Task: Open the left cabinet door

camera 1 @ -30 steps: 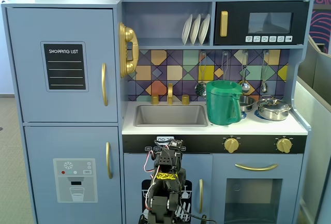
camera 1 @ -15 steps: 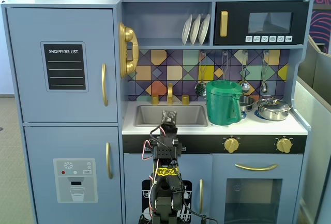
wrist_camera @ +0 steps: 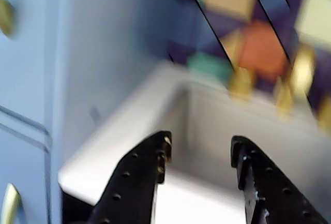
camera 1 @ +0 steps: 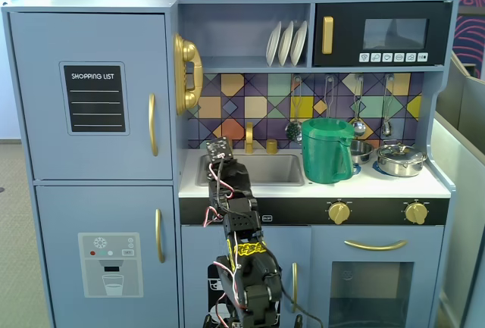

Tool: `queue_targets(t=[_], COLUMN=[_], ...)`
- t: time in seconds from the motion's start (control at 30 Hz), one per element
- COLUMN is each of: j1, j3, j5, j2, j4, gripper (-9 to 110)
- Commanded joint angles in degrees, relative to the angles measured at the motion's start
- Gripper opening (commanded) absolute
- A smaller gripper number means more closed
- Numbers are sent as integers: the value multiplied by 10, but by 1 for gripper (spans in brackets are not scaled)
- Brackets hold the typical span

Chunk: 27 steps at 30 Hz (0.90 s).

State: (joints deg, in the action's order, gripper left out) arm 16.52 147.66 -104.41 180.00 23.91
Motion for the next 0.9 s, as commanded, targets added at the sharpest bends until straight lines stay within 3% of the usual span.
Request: queue_targets(t=[0.0, 0.5, 0.73, 0.87], j1=[52, 233, 267, 274], j3=[-47, -132, -141, -153], j5=[-22, -165, -155, -75], j2=[-20, -171, -238, -255], j4=[-75, -207, -292, -307], gripper=[10, 12, 12, 11])
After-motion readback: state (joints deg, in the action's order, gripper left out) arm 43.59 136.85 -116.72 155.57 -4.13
